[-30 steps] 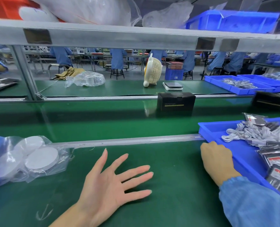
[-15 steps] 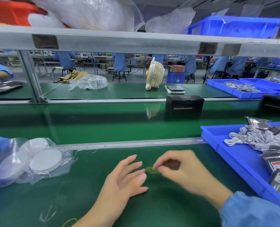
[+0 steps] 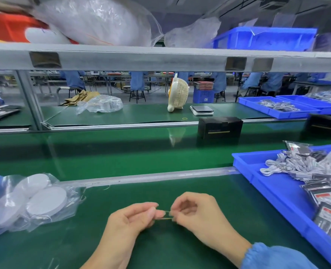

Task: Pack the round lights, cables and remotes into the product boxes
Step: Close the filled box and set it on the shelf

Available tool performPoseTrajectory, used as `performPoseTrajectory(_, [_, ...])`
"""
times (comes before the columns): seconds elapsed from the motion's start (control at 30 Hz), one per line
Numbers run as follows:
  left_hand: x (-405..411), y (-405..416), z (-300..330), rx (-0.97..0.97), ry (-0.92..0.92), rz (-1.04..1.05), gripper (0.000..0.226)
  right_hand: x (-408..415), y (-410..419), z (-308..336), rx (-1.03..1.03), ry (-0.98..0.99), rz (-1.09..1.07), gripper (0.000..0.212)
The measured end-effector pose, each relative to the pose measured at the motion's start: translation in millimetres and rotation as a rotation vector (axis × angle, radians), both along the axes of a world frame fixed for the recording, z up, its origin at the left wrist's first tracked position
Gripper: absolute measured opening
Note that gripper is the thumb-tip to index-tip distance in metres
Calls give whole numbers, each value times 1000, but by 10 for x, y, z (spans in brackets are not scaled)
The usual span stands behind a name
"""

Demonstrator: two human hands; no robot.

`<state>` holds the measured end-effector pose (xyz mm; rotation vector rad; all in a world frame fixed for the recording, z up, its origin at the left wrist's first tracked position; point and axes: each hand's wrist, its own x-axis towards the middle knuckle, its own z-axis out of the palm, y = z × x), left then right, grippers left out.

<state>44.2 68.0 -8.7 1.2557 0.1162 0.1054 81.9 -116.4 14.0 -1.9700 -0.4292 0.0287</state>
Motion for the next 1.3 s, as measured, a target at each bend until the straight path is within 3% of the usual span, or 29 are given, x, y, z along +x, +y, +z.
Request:
performPoseTrajectory(0.1, [6,47,57,-325,77,-102,31,-108,102,-23,-9,107,172,19])
performPoseTrajectory(0.17, [-11,89,94,-416,93,-195,48,-162,170,-28,-6,133,261,17])
performPoseTrajectory(0.3, [-29,79,84,-236,17,-188,47,-194,213,-30,44,285,356,15])
performPoseTrajectory(0.47, [-37,-1,-3,93,-139,25,48,-166,244,-64,345,525,261,14])
performPoseTrajectory(0.53, [-42,-37,-27,121,-166,39,54,-179,259,-66,368,541,256,12])
performPoseTrajectory(0.67, [-53,-56,-50,108,-177,-53,69,-198,281,-77,392,517,231,7])
performPoseTrajectory(0.73, [-74,-68,-55,208,-202,-127,73,-201,278,-81,406,493,237,11])
performPoseTrajectory(0.87, [-116,-66,-74,466,-258,-173,47,-192,252,-105,334,395,258,16])
performPoseTrajectory(0.97, [-103,-28,-93,444,-252,-155,37,-183,245,-100,261,308,279,14])
performPoseTrajectory(1.03, [-114,-26,-85,430,-257,-196,38,-175,229,-81,175,291,315,27])
performPoseTrajectory(1.1, [-140,-41,-54,397,-271,-266,48,-178,211,-63,69,271,364,34])
performPoseTrajectory(1.17, [-147,-51,-10,315,-247,-293,74,-198,208,-58,-46,208,402,36])
performPoseTrajectory(1.3, [-139,-35,79,75,-169,-232,109,-207,226,-68,-113,126,350,37])
